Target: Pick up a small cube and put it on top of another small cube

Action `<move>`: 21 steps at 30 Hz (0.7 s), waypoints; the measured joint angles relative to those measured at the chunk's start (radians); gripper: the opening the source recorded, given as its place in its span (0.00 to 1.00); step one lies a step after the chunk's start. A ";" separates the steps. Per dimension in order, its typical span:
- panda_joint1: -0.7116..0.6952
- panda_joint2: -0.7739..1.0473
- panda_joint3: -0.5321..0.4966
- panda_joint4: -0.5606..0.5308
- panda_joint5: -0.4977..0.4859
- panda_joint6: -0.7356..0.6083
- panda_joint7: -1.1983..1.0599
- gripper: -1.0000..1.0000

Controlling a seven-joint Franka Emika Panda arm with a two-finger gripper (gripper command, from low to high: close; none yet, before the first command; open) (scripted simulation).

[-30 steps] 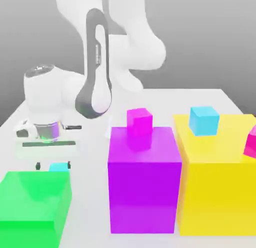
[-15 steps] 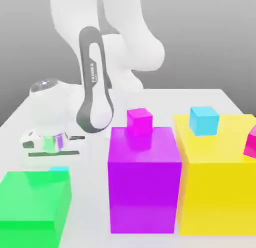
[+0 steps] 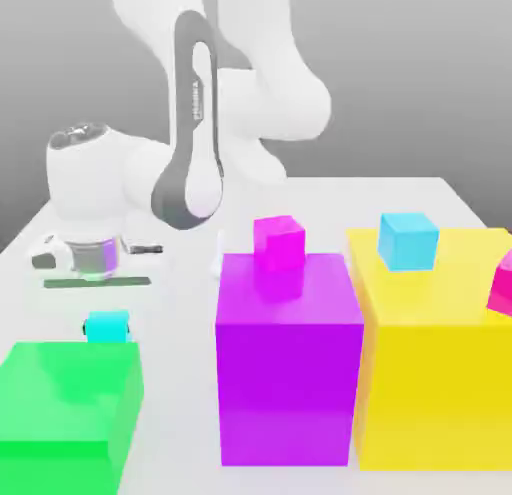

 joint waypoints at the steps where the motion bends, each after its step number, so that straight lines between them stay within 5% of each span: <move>1: -0.005 -0.012 0.000 -0.004 -0.016 -0.010 0.010 0.00; 6: -0.021 -0.068 -0.003 -0.028 -0.078 -0.051 0.048 0.00; 12: -0.030 -0.150 0.075 0.007 -0.191 -0.194 0.349 0.00; 21: 0.004 -0.299 0.223 0.072 -0.183 -0.425 0.737 0.00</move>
